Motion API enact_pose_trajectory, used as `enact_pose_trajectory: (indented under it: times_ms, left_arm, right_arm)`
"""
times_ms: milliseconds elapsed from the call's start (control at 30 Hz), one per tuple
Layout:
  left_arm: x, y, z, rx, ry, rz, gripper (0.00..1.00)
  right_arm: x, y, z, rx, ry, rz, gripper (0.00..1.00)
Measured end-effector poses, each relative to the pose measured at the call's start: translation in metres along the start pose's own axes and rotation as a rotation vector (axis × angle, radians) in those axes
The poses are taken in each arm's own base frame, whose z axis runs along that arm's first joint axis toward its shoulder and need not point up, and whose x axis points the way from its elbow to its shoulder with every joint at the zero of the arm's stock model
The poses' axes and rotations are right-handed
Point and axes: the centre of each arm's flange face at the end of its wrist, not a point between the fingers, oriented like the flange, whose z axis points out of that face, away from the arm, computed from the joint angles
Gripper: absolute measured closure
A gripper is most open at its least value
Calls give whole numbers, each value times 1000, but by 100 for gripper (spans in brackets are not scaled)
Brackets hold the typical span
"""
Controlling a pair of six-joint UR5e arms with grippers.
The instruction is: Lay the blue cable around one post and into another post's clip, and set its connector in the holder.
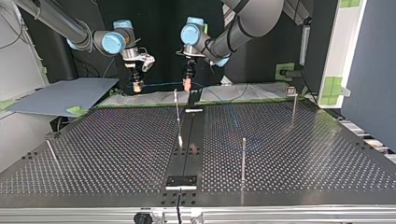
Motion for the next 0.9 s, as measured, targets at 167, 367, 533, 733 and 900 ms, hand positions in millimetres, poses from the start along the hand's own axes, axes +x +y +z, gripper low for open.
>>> enact_pose_trajectory:
  times_ms: [167, 367, 533, 733, 900]
  left_arm:
    - [7, 5, 7, -8, -9, 14, 100]
    - [-2, 6, 26, -13, -33, 13, 100]
    - [-8, 5, 36, -11, -43, 18, 100]
    - [-10, 7, 41, -8, -41, 25, 100]
    - [-9, 7, 41, 2, -31, 27, 100]
  right_arm:
    - [-1, 9, 6, -9, 6, 3, 100]
    - [2, 18, 12, -17, 13, 8, 100]
    - [3, 23, 13, -25, 13, 11, 100]
    - [3, 31, 14, -37, 15, 12, 100]
    - [4, 39, 15, -50, 17, 11, 100]
